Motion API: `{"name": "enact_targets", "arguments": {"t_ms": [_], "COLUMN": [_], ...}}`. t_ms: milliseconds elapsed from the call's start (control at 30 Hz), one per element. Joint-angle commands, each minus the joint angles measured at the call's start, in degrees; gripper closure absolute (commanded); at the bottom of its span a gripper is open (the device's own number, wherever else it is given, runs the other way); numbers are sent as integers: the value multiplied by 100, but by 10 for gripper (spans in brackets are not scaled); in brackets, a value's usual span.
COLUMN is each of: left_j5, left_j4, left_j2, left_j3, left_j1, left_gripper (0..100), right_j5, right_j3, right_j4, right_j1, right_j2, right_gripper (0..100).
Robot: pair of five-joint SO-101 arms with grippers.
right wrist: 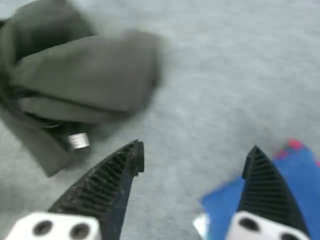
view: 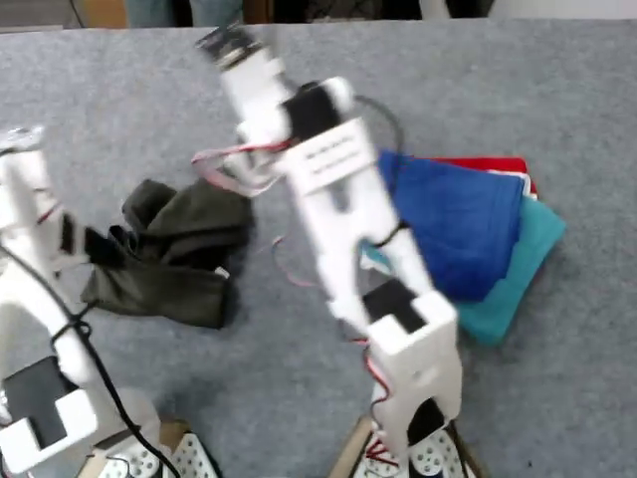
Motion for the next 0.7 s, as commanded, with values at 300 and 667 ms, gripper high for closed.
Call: {"name": "enact_targets", "arguments": {"t_ms": [300,667], "left_j5": [1407,2040], "left_j4": [-2796,-2796], "left_j2": [-193,-193], "left_j3": [2774,1429], "left_j1": [154,-1024], "left_gripper": [977,970], "right_j5": [-651,-695], "right_j3": [-637,-2642], "right_j4": [-448,378], "right_j1": [-853,-281], "right_j2": [2264,2809], "right_gripper": [816,978]}}
